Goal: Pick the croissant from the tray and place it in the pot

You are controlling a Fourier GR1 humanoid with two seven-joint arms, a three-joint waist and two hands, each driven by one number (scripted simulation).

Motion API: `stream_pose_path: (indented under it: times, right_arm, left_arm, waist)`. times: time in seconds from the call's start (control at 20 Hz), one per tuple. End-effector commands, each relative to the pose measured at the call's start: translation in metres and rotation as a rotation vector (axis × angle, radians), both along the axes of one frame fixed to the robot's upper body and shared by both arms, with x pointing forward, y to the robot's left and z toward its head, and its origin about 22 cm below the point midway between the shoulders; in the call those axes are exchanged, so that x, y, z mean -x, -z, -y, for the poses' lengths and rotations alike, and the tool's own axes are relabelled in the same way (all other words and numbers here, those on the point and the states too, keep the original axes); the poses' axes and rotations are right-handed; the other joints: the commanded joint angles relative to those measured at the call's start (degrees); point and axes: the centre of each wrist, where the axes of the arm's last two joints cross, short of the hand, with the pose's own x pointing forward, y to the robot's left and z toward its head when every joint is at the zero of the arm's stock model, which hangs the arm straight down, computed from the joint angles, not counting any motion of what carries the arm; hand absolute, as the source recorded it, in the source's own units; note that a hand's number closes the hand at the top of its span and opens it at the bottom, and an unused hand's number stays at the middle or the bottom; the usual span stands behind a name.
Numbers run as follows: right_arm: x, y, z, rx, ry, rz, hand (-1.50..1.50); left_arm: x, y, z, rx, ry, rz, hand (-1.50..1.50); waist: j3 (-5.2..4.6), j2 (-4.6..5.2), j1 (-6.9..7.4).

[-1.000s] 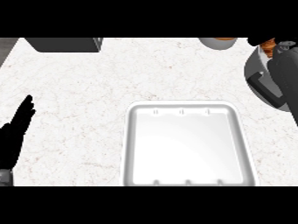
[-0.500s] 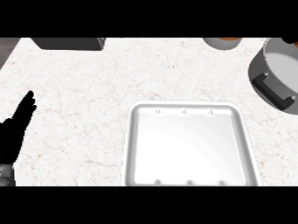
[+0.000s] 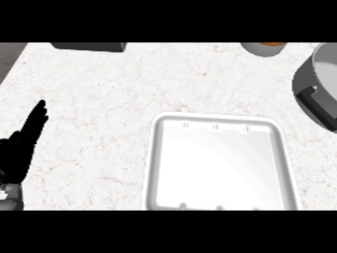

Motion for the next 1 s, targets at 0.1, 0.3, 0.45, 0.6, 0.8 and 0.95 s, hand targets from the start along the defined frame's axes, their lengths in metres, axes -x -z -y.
stream_pose_path:
  times: [0.1, 0.3, 0.45, 0.6, 0.8, 0.95]
  right_arm:
    - [0.008, 0.015, 0.015, -0.128, 0.019, 0.015, -1.5]
    - [0.014, 0.024, 0.022, -0.246, -0.026, 0.06, -1.5]
    - [0.013, 0.016, 0.023, -0.272, -0.046, 0.092, -1.5]
    - [0.01, 0.022, 0.016, -0.272, -0.072, 0.117, -1.5]
    - [0.005, -0.004, 0.014, -0.306, -0.138, 0.407, -1.5]
    - [0.008, -0.009, 0.019, -0.384, -0.132, 0.573, -1.5]
  left_arm:
    - [-0.007, -0.011, 0.003, -0.004, 0.029, 0.017, 0.0]
    - [-0.011, -0.011, -0.001, -0.009, 0.006, 0.02, 0.0]
    - [-0.004, -0.002, 0.004, 0.014, 0.025, 0.016, 0.0]
    - [-0.008, -0.009, 0.01, 0.007, 0.031, -0.006, 0.0]
    - [-0.009, -0.009, 0.003, -0.007, 0.011, 0.002, 0.0]
    - [-0.005, -0.005, -0.002, 0.013, 0.004, -0.014, 0.0]
  waist:
    - [0.18, 0.53, 0.91]
    - [0.29, 0.78, 0.52]
    - [0.27, 0.91, 1.71]
    - [0.22, 0.56, 1.22]
    - [0.36, 0.32, 0.47]
    - [0.31, -0.06, -0.24]
